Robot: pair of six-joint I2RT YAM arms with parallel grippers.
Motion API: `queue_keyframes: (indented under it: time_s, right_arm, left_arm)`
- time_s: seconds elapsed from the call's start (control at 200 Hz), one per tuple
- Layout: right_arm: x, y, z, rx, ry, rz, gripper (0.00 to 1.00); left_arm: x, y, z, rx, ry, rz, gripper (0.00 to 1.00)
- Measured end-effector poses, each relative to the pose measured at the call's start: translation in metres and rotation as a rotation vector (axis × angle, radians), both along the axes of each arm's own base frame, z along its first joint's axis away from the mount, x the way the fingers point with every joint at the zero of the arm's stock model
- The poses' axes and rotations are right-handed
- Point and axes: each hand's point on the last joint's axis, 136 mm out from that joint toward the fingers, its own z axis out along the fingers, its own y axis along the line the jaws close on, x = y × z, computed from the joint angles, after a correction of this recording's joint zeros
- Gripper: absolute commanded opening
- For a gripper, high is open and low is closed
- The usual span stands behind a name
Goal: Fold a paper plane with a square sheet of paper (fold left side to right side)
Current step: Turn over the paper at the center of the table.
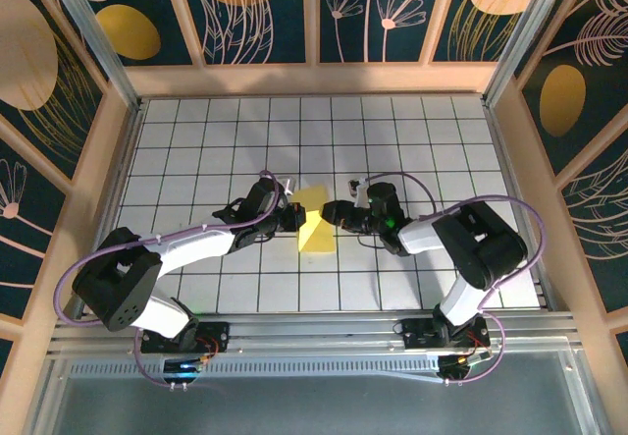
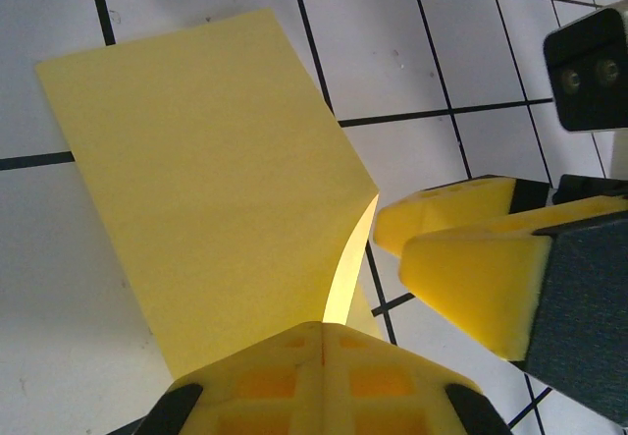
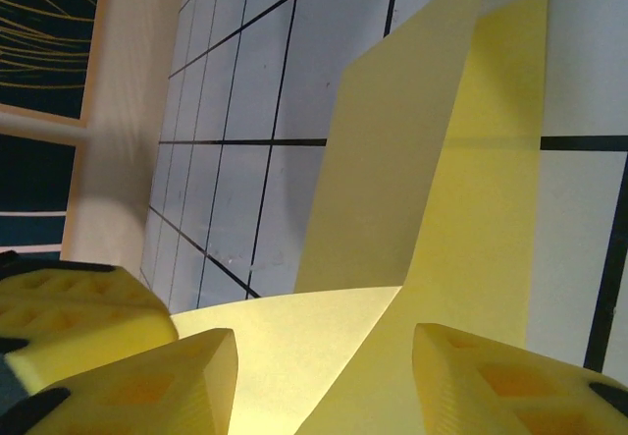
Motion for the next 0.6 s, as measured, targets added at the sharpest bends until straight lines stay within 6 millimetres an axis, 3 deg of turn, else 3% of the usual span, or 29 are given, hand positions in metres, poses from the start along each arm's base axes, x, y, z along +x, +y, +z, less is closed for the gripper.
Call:
queue_keyframes:
  time_s: [0.335, 0.596]
  right_arm:
    - [0.013, 0.009, -0.003, 0.043, 0.018, -0.017, 0.5]
    - [0.013, 0.012, -0.007, 0.059, 0.031, -0.017, 0.47]
  left_arm:
    - [0.001, 0.0, 0.0, -0.002, 0.001, 0.003, 0.02]
    - [0.001, 0.003, -0.019, 0.035, 0.036, 0.025, 0.01]
